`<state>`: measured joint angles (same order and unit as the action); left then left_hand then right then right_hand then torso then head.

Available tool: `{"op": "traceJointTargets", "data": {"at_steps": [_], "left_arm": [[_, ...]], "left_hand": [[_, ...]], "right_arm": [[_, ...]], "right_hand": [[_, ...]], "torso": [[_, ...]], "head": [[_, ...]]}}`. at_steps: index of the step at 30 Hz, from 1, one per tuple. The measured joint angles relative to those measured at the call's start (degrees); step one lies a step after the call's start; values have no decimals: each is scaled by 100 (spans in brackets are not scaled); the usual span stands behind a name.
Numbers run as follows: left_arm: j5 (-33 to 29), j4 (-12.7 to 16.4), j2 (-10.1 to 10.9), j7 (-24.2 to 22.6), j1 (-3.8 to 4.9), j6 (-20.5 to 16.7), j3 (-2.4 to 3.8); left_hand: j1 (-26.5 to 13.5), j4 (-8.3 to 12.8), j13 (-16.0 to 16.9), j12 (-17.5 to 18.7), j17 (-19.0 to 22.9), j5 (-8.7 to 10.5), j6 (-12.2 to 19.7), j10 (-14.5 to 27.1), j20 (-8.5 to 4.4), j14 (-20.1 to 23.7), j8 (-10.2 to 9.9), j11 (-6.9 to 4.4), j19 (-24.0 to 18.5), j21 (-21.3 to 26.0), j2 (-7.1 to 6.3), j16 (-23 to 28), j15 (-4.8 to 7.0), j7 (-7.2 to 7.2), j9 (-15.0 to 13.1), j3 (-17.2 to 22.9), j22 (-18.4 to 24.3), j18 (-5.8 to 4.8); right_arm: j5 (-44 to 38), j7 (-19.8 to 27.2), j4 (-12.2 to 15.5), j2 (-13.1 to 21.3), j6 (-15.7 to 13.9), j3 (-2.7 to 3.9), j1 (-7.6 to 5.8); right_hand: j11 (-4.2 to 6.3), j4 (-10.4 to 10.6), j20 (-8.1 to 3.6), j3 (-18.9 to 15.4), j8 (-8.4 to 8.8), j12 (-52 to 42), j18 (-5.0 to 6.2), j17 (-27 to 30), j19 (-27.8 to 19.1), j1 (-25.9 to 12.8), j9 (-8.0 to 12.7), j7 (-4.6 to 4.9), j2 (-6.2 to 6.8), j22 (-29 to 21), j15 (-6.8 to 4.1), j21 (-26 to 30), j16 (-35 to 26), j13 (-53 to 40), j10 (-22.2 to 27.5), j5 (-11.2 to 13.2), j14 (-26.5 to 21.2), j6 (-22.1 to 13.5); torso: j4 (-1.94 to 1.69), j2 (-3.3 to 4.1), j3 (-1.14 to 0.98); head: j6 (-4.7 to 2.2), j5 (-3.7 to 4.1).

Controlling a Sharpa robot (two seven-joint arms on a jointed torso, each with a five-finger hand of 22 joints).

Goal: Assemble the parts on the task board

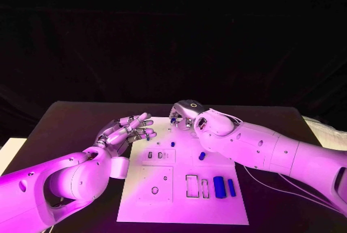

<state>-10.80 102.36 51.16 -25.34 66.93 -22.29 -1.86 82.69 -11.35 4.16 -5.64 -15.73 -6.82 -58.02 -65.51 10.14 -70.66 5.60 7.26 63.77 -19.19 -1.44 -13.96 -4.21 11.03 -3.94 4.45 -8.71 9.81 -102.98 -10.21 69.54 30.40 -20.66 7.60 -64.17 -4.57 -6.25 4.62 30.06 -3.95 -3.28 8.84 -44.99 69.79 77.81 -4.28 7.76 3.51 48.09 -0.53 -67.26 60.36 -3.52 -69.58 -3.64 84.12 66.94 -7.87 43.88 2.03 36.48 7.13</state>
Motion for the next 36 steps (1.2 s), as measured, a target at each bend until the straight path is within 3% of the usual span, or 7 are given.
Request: {"op": "traceJointTargets", "data": {"at_steps": [12,15,19,24,32,34,36], "left_arm": [[0,0,-10,7,4,2,0],[-1,-2,-10,9,6,2,0],[-1,-3,-8,13,7,2,0],[-1,-11,5,18,9,3,0],[-1,-21,49,25,12,3,0],[-1,-21,50,27,13,4,0],[-1,-23,48,29,14,5,0]], "left_hand": [[0,0,0,0,-2,0,0,0,0,1,0,0,0,0,0,0,2,0,0,0,0,-1],[0,0,0,0,-17,0,0,0,0,21,0,0,0,0,0,0,21,0,0,0,0,0],[0,0,0,0,-17,0,0,0,0,21,0,0,0,0,0,0,21,0,0,0,0,0],[0,0,0,0,-17,0,0,0,0,21,0,0,0,0,0,0,21,0,0,0,0,0],[0,0,0,0,-16,0,0,0,0,21,0,0,0,0,0,0,21,0,0,0,-1,0],[0,0,0,0,-16,0,0,0,0,21,0,0,0,0,0,0,21,0,0,0,0,-1],[0,0,0,0,-19,0,0,0,0,21,0,0,0,0,0,0,21,0,0,0,-1,-1]], "right_arm": [[8,-1,-177,-126,91,-14,-2],[26,-3,-207,-128,102,-20,2],[63,-8,-210,-105,92,-22,3],[123,-18,52,100,45,-22,3],[397,-79,901,983,-92,66,4],[555,-120,1078,1229,-108,107,2],[762,-185,1213,1459,-107,153,-1]], "right_hand": [[-6,46,41,44,28,1,1,3,-41,-87,29,78,87,13,2,-38,27,0,115,2,-2,-147],[-112,95,133,92,27,-56,1,202,-170,-176,70,161,252,-121,117,6,-62,-37,598,-20,-53,-582],[-238,109,238,-242,27,-36,1,555,-404,-166,73,213,438,-496,207,238,-307,-3,1484,33,-143,-1303],[-263,167,257,-491,27,-36,1,631,-423,-141,59,245,456,-587,207,268,-321,-7,1618,33,-143,-1413],[-176,437,223,-680,-23,-359,1,421,-321,-203,31,214,327,-413,152,182,-153,-80,701,33,-88,-1092],[-177,590,191,-726,-23,-566,1,110,-167,-375,31,191,377,-174,91,36,83,-161,307,-50,-27,-1006],[-42,694,126,-817,-23,-809,-93,-397,51,-495,31,133,462,196,4,-188,447,-290,-289,-208,-8,-946]], "torso": [[-8,8,7],[-8,10,7],[-7,11,10],[-6,12,7],[33,12,6],[48,11,7],[63,9,7]], "head": [[22,-3],[26,-3],[30,-3],[29,-7],[0,21],[-4,22],[-5,26]]}}
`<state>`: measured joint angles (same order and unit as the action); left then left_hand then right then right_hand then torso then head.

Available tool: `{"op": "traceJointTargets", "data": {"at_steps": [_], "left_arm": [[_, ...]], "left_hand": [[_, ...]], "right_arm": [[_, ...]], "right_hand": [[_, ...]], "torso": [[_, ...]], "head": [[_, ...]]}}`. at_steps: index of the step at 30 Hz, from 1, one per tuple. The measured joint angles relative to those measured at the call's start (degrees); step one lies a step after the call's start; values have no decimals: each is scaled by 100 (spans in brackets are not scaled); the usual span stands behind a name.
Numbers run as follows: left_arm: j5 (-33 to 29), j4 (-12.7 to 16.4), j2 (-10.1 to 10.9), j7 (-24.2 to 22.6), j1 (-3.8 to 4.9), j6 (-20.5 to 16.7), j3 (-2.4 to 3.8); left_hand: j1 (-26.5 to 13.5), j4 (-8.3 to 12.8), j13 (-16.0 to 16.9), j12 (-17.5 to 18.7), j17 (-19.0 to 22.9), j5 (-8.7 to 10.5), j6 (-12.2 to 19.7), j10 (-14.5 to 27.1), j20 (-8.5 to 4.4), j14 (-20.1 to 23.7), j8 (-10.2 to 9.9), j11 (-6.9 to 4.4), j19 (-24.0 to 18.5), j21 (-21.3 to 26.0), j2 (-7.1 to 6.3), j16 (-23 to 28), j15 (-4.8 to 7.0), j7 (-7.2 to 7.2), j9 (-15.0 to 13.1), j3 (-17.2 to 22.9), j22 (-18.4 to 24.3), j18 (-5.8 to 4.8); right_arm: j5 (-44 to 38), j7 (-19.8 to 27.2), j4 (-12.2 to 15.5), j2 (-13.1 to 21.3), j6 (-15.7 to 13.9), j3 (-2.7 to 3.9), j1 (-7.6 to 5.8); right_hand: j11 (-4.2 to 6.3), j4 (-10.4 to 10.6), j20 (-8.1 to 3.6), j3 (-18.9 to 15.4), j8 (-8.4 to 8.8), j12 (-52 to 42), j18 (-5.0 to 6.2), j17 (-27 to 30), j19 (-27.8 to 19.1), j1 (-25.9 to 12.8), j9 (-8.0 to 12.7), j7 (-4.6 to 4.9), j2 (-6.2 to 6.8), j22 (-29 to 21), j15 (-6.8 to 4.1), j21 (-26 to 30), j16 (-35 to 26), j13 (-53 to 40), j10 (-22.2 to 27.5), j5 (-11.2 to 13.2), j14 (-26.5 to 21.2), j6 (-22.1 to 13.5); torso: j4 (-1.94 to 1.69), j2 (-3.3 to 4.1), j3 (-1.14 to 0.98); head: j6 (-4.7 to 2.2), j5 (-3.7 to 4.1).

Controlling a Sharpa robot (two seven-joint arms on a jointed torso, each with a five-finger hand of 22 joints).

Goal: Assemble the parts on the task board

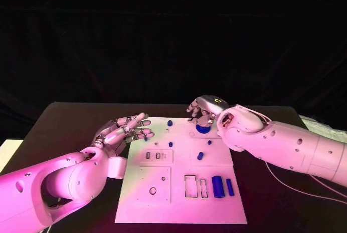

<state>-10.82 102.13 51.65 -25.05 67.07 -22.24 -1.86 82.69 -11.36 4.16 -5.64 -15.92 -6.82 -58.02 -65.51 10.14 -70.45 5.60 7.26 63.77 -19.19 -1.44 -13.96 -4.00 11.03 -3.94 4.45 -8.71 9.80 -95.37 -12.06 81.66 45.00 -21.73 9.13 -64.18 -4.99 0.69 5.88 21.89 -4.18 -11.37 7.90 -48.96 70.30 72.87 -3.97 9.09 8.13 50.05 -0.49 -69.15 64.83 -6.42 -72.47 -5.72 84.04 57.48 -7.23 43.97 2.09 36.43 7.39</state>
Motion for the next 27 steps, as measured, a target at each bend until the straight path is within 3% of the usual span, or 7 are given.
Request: {"op": "traceJointTargets", "data": {"at_steps": [2,5,7,9,15,20,27], "left_arm": [[0,-9,-2,2,0,0,0],[0,-20,-4,6,1,1,0],[0,-25,-6,9,1,2,-1],[0,-27,-11,11,1,3,-1],[0,-31,-16,13,1,9,-1],[0,-44,-23,14,1,13,-1],[0,-54,-32,16,0,20,-1]], "left_hand": [[0,0,0,0,-7,0,0,0,0,0,0,0,0,0,0,0,0,0,0,0,0,0],[0,0,0,0,-7,0,0,0,0,0,0,0,0,0,0,0,0,0,0,0,0,0],[0,0,0,0,-7,0,0,0,0,0,0,0,0,0,0,0,0,0,0,0,0,0],[0,0,0,0,-7,0,0,0,0,0,0,0,0,0,0,0,0,0,0,0,0,0],[0,15,0,0,-14,0,0,0,0,0,0,0,0,0,0,0,0,0,0,15,0,0],[23,15,0,0,-21,0,0,0,0,0,0,0,0,0,23,0,0,0,0,15,0,0],[23,15,0,0,-21,0,0,0,0,0,0,0,0,0,23,0,0,0,0,15,0,0]], "right_arm": [[212,-83,90,182,26,31,-2],[458,-215,130,341,126,53,-3],[612,-329,123,424,251,62,-2],[713,-418,100,454,366,66,-1],[891,-603,34,448,657,70,1],[954,-713,-2,380,866,72,2],[944,-807,-40,335,1072,72,9]], "right_hand": [[179,95,-94,-152,0,-322,-32,-413,229,-101,0,-100,101,398,-111,-242,311,-214,-601,-182,-6,9],[351,323,-249,-692,0,-1402,-227,-1322,642,-130,6,-220,177,1206,-220,-730,970,-1351,-1084,-393,-1,-43],[358,498,-241,-1028,0,-2681,-231,-1794,787,-126,6,-229,175,1553,-220,-929,1289,-2746,-1114,-431,-2,-109],[319,766,-184,-1463,0,-3842,-353,-2229,876,62,6,-191,45,1853,-215,-1107,1581,-4073,-952,-492,-2,-165],[240,1253,-105,-1986,0,-5078,-354,-2596,954,382,6,-154,-41,2182,-119,-1297,1904,-5567,-761,-492,-8,-202],[203,1386,-84,-2119,0,-6318,-353,-2599,1036,513,6,-129,-71,2414,-113,-1414,2076,-6770,-1128,-491,-1,-177],[202,1417,-64,-2150,-23,-6983,-442,-2598,1096,566,6,-121,-124,2490,-72,-1474,2231,-6853,-1130,-526,-1,-169]], "torso": [[14,-1,0],[35,-1,-1],[46,-1,-1],[54,1,-2],[53,5,-4],[53,9,-3],[49,13,1]], "head": [[-4,6],[-19,11],[-24,12],[-26,14],[-30,30],[-31,38],[-14,54]]}}
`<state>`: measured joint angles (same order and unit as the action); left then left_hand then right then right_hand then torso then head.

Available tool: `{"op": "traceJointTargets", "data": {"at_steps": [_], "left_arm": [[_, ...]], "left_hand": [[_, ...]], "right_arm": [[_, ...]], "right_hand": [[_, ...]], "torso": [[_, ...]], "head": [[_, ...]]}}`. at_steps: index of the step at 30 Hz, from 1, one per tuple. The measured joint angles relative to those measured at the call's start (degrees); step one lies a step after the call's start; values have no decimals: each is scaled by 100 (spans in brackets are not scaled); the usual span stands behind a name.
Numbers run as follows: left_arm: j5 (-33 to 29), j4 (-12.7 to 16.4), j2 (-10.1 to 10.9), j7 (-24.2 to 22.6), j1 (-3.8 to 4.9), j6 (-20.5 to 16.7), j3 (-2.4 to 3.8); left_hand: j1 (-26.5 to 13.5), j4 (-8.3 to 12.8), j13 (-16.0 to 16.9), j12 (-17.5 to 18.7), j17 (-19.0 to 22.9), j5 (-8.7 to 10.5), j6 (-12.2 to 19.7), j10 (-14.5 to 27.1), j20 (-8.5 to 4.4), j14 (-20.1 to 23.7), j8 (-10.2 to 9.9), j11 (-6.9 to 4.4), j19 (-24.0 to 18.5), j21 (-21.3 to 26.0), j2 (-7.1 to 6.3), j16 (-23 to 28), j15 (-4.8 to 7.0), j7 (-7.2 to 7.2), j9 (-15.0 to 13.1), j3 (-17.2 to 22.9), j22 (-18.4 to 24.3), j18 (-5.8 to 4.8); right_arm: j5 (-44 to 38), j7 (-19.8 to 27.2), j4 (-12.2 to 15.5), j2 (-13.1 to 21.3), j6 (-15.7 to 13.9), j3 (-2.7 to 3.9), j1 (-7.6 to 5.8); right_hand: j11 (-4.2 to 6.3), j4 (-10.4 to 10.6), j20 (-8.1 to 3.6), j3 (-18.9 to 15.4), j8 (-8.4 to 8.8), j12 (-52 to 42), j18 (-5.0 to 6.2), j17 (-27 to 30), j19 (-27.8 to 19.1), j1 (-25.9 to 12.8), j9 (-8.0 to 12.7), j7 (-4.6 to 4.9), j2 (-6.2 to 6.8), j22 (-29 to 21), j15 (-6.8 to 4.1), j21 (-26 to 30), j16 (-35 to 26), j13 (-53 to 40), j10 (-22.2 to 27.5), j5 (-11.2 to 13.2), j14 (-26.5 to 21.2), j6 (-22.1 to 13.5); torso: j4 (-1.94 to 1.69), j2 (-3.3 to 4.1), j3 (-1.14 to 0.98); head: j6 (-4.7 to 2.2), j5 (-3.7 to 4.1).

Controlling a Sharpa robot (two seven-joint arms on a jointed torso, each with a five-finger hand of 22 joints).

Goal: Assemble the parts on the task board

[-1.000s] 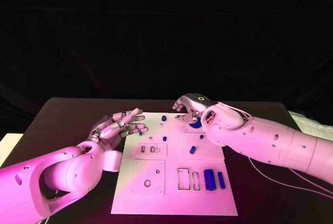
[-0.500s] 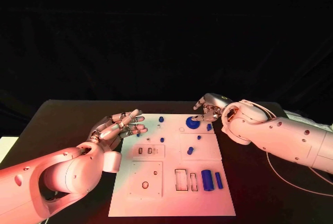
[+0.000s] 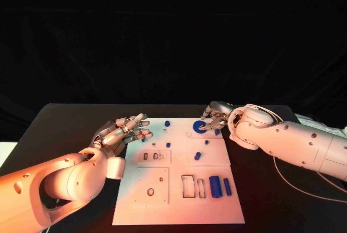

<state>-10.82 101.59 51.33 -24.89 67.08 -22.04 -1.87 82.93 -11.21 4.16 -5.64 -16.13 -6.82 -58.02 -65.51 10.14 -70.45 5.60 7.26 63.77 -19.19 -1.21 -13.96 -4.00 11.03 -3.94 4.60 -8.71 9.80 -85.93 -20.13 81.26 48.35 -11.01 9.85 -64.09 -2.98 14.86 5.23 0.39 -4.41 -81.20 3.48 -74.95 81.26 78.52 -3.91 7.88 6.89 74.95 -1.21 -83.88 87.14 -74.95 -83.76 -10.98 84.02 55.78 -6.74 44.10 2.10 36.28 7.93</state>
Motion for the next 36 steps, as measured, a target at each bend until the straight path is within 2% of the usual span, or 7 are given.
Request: {"op": "traceJointTargets", "data": {"at_steps": [5,10,20,24,28,36], "left_arm": [[0,-3,-5,1,0,4,0],[0,-9,-10,3,0,9,0],[0,-19,-10,7,0,16,0],[0,-20,-10,11,0,20,0],[0,-21,-7,16,0,23,0],[0,-21,-3,21,0,27,0]], "left_hand": [[0,15,0,0,-7,0,0,0,0,0,0,0,0,0,0,0,0,0,0,15,0,0],[0,15,0,0,-7,0,0,0,0,0,0,0,0,0,0,0,0,0,0,15,0,0],[0,15,0,0,-6,0,0,0,0,0,0,0,0,0,0,0,0,0,0,15,0,0],[0,15,0,0,-6,0,0,0,0,0,0,0,0,0,0,0,0,0,0,14,0,1],[0,15,0,0,-5,0,0,0,0,0,0,0,0,0,0,0,0,0,0,15,0,0],[0,15,0,0,-5,0,0,0,0,0,0,0,0,0,0,0,0,0,0,14,0,0]], "right_arm": [[-27,-40,-50,-62,75,0,3],[-102,-62,-107,-151,115,1,18],[-355,-75,-141,-199,152,14,45],[-461,-75,-121,-195,159,19,54],[-568,-79,-72,-177,165,24,73],[-726,-85,13,-177,131,33,111]], "right_hand": [[0,0,16,0,-23,-147,0,0,15,68,0,20,-68,0,0,-7,25,0,0,0,0,20],[0,-167,9,137,-89,-387,0,1,94,292,-11,29,-291,-1,0,-87,81,0,0,-23,0,125],[-1,-351,11,321,-133,-578,1,2,133,449,-8,2,-341,-1,0,-112,108,0,0,-21,0,283],[-1,-499,-10,468,-160,-596,1,2,154,544,-7,-13,-363,-2,0,-112,108,1,0,128,0,343],[-1,-522,-10,492,-161,-612,1,2,154,566,-6,-17,-341,-2,0,-112,130,1,0,235,0,346],[19,-617,-30,626,-158,-652,1,3,174,549,1,-22,-324,-2,-1,-133,130,2,-23,271,1,446]], "torso": [[-8,0,5],[-18,0,5],[-14,2,6],[-13,2,7],[-14,2,7],[-14,3,7]], "head": [[12,11],[23,12],[61,-6],[70,-5],[75,4],[68,11]]}}
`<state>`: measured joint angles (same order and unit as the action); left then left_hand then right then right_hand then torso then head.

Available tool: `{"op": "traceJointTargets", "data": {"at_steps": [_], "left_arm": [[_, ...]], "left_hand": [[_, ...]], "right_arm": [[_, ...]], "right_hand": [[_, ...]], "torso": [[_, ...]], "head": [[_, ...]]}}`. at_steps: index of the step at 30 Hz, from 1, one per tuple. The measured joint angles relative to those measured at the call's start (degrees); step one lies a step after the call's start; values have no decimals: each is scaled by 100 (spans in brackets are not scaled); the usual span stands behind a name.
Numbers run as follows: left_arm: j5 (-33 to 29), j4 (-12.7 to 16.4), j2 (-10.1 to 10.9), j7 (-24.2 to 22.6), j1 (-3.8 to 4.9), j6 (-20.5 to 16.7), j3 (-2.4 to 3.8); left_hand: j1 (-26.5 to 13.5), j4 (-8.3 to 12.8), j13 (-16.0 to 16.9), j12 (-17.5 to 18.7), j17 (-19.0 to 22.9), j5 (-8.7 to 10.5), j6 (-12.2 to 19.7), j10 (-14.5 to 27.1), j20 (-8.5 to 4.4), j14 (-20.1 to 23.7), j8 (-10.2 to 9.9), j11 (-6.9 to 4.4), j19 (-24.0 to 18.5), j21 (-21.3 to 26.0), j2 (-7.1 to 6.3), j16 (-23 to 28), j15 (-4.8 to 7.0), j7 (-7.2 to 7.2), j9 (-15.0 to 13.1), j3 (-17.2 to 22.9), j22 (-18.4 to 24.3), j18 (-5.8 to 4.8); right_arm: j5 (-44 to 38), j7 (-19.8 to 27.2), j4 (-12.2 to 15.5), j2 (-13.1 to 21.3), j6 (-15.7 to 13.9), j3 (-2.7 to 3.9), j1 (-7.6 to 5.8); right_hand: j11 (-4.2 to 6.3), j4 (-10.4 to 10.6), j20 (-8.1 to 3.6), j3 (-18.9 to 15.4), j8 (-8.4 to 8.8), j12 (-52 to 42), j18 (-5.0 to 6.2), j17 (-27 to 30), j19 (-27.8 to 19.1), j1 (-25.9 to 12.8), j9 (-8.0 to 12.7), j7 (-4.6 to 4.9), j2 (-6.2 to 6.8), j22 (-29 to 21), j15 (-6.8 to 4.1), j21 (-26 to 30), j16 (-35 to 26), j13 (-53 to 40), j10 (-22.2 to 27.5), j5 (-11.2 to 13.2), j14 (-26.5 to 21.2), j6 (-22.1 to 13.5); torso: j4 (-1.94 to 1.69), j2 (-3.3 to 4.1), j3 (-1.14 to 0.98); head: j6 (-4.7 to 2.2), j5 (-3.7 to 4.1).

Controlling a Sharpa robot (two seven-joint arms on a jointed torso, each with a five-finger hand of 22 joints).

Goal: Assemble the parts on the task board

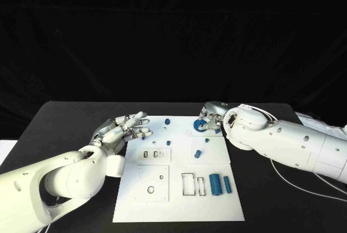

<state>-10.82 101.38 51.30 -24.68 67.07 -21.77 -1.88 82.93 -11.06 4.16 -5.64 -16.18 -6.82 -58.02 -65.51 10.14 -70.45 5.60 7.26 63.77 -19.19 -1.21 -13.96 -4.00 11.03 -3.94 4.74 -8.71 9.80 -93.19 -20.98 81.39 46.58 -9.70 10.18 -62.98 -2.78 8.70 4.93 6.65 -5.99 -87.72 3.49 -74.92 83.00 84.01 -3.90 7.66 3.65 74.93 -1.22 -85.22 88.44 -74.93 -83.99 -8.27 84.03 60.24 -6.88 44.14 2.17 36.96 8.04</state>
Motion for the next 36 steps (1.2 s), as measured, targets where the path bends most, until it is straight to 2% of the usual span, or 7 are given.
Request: {"op": "traceJointTargets", "data": {"at_steps": [7,12,14,17,21,27,36], "left_arm": [[0,0,-5,4,0,3,0],[0,-4,-21,7,0,6,0],[0,-4,-27,9,0,7,0],[0,-4,-34,11,0,9,0],[0,-3,-44,13,0,11,0],[0,-4,-55,15,0,14,0],[0,-11,-68,19,0,19,0]], "left_hand": [[0,0,0,0,1,0,0,0,0,0,0,0,0,0,0,0,0,0,0,0,0,0],[0,0,0,0,0,0,0,0,0,0,0,0,0,0,0,0,0,0,0,0,0,-1],[0,0,0,0,1,0,0,0,0,0,0,0,0,0,0,0,0,0,0,0,0,0],[0,0,0,0,1,0,0,0,0,0,0,0,0,0,0,0,0,0,0,0,0,0],[0,0,0,0,1,0,0,0,0,0,0,0,0,0,0,0,0,0,0,0,0,0],[0,16,0,22,-25,0,0,0,-21,21,0,0,-20,0,0,26,-21,0,0,-16,0,0],[0,16,0,22,-24,0,0,0,-21,21,0,0,-20,0,0,26,-21,0,0,-16,0,-1]], "right_arm": [[-66,-8,215,-82,-323,-30,56],[-150,-15,397,-279,-586,-8,51],[-197,-21,434,-367,-655,-3,42],[-270,-32,449,-534,-732,1,27],[-345,-43,394,-783,-794,-2,20],[-428,-47,191,-1124,-819,-57,42],[-479,-55,-103,-1347,-782,-143,63]], "right_hand": [[38,-24,-31,194,-45,-54,1,0,31,-2,-3,6,-19,-1,-21,-41,22,0,19,-146,-21,60],[58,-30,-51,234,-49,-54,1,1,51,-46,-3,7,-64,-1,-43,-41,22,1,-1,-205,1,61],[58,-25,-51,271,-50,-54,-63,1,51,-62,-2,7,-79,-1,-43,-41,22,1,0,-229,1,61],[58,-9,-51,288,-50,-54,-65,1,51,-119,-1,7,-82,-1,-43,-41,22,1,0,-357,1,61],[58,-8,-51,317,-50,-54,-66,1,51,-192,-1,7,-53,-1,-43,-41,22,1,-1,-370,1,61],[57,-9,-51,319,-50,-54,-66,2,50,-192,-1,7,-53,-2,-43,-41,22,2,0,-371,0,61],[57,-9,-51,319,-39,-54,-66,-3,50,-221,-2,8,-24,-2,-43,-40,22,2,0,-370,0,62]], "torso": [[-7,0,1],[-23,0,2],[-30,0,5],[-45,0,11],[-54,0,13],[-59,1,12],[-57,7,7]], "head": [[-18,-3],[-30,-21],[-31,-29],[-31,-30],[-30,-55],[-12,-92],[15,-133]]}}
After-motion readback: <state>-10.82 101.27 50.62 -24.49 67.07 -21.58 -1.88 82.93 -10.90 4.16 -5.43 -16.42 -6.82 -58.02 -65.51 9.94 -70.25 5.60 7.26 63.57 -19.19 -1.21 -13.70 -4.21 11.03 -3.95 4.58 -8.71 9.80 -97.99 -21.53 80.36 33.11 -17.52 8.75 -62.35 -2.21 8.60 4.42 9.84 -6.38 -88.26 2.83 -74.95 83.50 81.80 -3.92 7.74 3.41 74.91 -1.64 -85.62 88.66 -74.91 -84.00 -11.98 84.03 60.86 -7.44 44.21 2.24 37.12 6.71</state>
